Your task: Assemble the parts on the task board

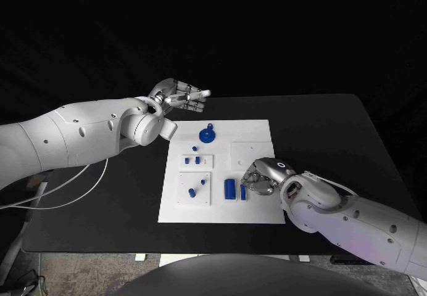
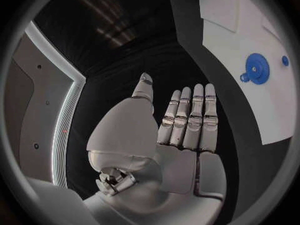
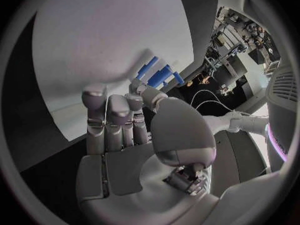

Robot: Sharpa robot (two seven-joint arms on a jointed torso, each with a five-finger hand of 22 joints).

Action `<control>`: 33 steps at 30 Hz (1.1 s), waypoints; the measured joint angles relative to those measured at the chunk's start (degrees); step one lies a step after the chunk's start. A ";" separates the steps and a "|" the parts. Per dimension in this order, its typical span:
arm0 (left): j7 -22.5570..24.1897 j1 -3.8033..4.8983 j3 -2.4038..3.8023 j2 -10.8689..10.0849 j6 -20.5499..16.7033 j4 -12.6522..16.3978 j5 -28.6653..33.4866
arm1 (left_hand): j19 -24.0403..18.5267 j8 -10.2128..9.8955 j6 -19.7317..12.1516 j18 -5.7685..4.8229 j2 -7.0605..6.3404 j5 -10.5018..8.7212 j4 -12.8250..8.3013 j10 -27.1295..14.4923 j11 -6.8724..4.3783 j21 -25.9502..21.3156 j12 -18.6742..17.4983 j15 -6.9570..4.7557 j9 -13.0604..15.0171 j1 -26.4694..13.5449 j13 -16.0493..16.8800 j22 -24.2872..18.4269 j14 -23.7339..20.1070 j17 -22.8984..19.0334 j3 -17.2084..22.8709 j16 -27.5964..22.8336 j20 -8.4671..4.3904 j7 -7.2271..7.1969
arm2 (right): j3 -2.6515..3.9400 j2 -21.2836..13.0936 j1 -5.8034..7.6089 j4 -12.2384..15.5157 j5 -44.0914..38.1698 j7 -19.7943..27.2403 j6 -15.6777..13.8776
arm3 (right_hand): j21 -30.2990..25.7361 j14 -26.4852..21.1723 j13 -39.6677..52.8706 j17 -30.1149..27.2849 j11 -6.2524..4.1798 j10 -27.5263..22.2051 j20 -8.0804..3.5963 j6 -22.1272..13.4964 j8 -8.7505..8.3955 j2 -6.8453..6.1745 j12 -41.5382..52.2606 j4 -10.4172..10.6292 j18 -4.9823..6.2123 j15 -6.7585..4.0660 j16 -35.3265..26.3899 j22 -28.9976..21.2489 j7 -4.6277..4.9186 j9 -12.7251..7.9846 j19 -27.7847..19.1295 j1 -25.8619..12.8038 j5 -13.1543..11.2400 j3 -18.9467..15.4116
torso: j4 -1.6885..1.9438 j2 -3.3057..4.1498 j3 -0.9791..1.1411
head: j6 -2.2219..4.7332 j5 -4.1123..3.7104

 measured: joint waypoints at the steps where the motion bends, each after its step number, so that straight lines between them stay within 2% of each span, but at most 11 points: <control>1: -0.01 0.00 -0.01 0.00 0.01 0.00 0.00 | 0.00 0.00 0.00 0.00 0.00 0.00 0.00 -0.12 0.11 0.00 0.00 0.00 0.00 0.00 0.00 0.00 0.00 0.00 0.00 0.00 0.00 0.00 | 0.00 0.02 -0.03 -0.04 -0.14 0.08 -0.11 | 0.00 0.00 0.04 0.00 0.00 0.00 0.00 0.00 0.00 0.00 0.00 0.00 0.00 0.00 0.00 0.00 0.00 0.00 0.00 0.00 0.00 0.00 | 0.00 0.00 0.01 | 0.00 0.00; 6: -0.05 -0.01 -0.01 0.03 0.05 -0.03 0.00 | 0.00 0.00 0.00 0.00 0.00 0.00 0.00 -0.21 0.21 0.00 0.00 0.00 0.00 0.00 0.00 0.00 0.00 0.00 0.00 0.00 0.00 0.00 | -0.03 0.05 -0.13 -0.12 -0.51 0.31 -0.58 | 0.00 0.00 0.09 -0.01 0.00 0.00 0.00 0.00 0.00 0.00 0.00 0.18 0.00 0.00 0.00 0.00 0.00 0.00 0.00 0.00 0.07 0.18 | -0.03 -0.01 0.01 | 0.00 -0.05; 11: -0.07 -0.01 -0.02 0.06 0.09 -0.08 0.00 | 0.00 0.00 0.00 0.00 0.00 0.00 0.00 -0.21 0.21 0.00 0.00 0.00 0.00 0.00 0.00 0.00 0.00 0.00 0.00 0.00 0.00 0.00 | -0.13 -0.09 -0.27 -0.32 -0.18 0.50 -1.52 | -1.04 0.00 -0.31 -0.90 0.00 0.00 0.00 -0.55 -0.11 -1.15 -0.70 0.98 0.00 0.00 -0.76 -0.01 0.28 0.02 0.00 -1.15 3.05 0.45 | -0.03 -0.01 -0.01 | 0.00 -0.15; 14: -0.08 -0.01 -0.03 0.07 0.10 -0.10 0.00 | 0.00 0.00 0.00 0.00 0.00 0.00 0.00 -0.21 0.21 0.00 0.00 0.00 0.00 0.00 0.00 0.00 0.00 0.00 0.00 0.00 0.00 0.00 | -0.26 -0.58 -0.43 -0.51 1.17 0.85 -2.27 | -3.12 0.00 -1.13 -1.81 0.29 -0.63 0.00 -3.14 -0.07 -2.51 -1.86 2.68 0.00 0.00 -1.98 -0.01 0.42 0.09 0.00 -2.51 4.46 -1.26 | -0.03 -0.04 -0.05 | 0.05 -0.21; 17: -0.08 -0.01 -0.04 0.08 0.10 -0.16 0.00 | 0.00 0.00 0.00 0.00 0.00 0.00 0.16 -0.21 0.21 0.00 0.00 0.00 0.00 0.00 0.00 0.00 0.00 0.00 -0.16 0.00 0.00 0.00 | -0.22 -1.43 -0.50 -0.52 4.53 1.95 -3.46 | -6.86 -0.23 -2.99 -3.08 0.56 -2.00 0.00 -5.57 0.05 -3.56 -4.23 5.83 -0.01 -0.21 -3.75 -0.01 0.85 0.06 0.00 -2.77 6.40 -4.92 | -0.10 -0.13 -0.13 | 0.37 -0.27; 20: -0.08 -0.01 -0.04 0.18 0.10 -0.39 0.02 | 0.00 0.00 0.00 0.00 0.00 0.00 0.16 -0.17 0.17 0.22 0.00 0.00 0.00 0.00 0.00 0.00 0.00 0.00 -0.16 0.00 0.00 0.00 | 0.55 -2.20 -0.52 -0.19 8.88 3.99 -4.99 | -10.23 -0.43 -4.49 -4.19 0.74 -2.81 0.00 -6.26 0.06 -3.85 -5.72 7.40 0.00 -0.01 -5.53 -0.01 1.31 0.07 0.00 -2.48 8.25 -7.70 | -0.21 -0.27 -0.24 | 0.90 -0.34; 25: 0.00 -0.02 -0.48 0.82 0.10 -1.32 0.69 | 0.00 0.00 0.15 0.00 0.88 0.00 -0.90 0.73 -0.32 0.22 0.00 -0.32 0.00 -0.03 0.00 0.00 0.32 0.00 -1.22 0.00 0.00 -0.15 | 2.58 -2.94 -0.06 0.13 17.02 8.39 -6.99 | -13.79 -1.01 -6.34 -5.26 1.04 -3.79 0.00 -7.24 0.06 -3.92 -7.18 8.82 -0.01 0.19 -7.47 -0.01 1.48 0.07 0.00 -2.54 10.79 -12.11 | -0.36 -0.73 -0.61 | 2.01 -0.33; 27: 0.05 -0.04 -0.63 0.93 0.10 -1.60 0.94 | 0.00 0.00 0.39 0.00 1.16 0.00 -1.15 0.73 -0.32 0.22 0.00 -0.32 0.00 -0.20 0.00 0.00 0.32 0.00 -1.44 0.00 0.00 -0.38 | 3.16 -2.95 0.23 -0.19 19.33 9.54 -7.20 | -15.44 -1.34 -6.88 -5.73 1.15 -4.50 0.00 -7.33 0.06 -3.58 -7.84 8.60 -0.01 0.43 -8.18 -0.01 1.57 0.07 0.00 -2.21 11.73 -13.12 | -0.44 -0.98 -0.79 | 2.38 -0.25; 28: 0.12 -0.05 -0.73 1.00 0.09 -1.91 1.22 | 0.00 0.00 0.43 0.00 1.51 0.00 -1.38 0.73 -0.32 0.22 0.00 -0.36 0.00 0.01 0.00 0.00 0.36 0.00 -1.32 0.00 0.00 -0.42 | 3.73 -2.92 0.65 -0.68 21.72 10.75 -7.32 | -17.31 -1.92 -7.43 -6.22 1.25 -5.23 0.05 -7.59 0.05 -3.18 -8.41 8.17 -0.01 0.44 -8.93 -0.15 1.83 0.07 -0.05 -1.80 12.18 -14.00 | -0.51 -1.14 -0.88 | 2.68 -0.19; 31: 0.44 -0.06 -0.88 1.07 -0.01 -2.63 1.87 | 0.00 0.00 0.72 0.00 1.95 0.00 -1.89 0.93 -0.52 0.22 0.00 -0.31 0.00 0.24 0.00 0.00 0.73 0.00 -1.72 0.00 0.00 -0.71 | 4.76 -2.61 1.86 -2.69 27.17 13.70 -7.32 | -25.00 -3.68 -8.84 -8.65 1.61 -6.81 0.93 -8.17 0.06 -2.33 -9.55 7.09 -0.01 0.90 -12.05 -2.46 2.00 0.07 -1.19 -0.95 12.96 -16.17 | -0.71 -1.63 -1.23 | 3.62 -0.01; 33: 0.74 -0.06 -0.93 1.09 -0.09 -2.96 2.29 | 0.00 0.00 1.19 0.00 2.23 0.32 -2.40 1.14 -0.74 0.22 0.00 -0.52 0.00 0.28 0.00 0.00 0.93 0.00 -1.71 0.00 0.00 -0.87 | 5.16 -2.20 2.71 -4.55 30.50 15.37 -7.16 | -27.58 -5.05 -10.39 -10.20 1.82 -7.87 1.15 -8.71 0.06 -1.73 -10.69 6.62 -0.01 1.09 -13.90 -3.91 2.16 0.07 -2.26 -0.75 13.11 -17.30 | -0.86 -1.96 -1.45 | 4.35 0.02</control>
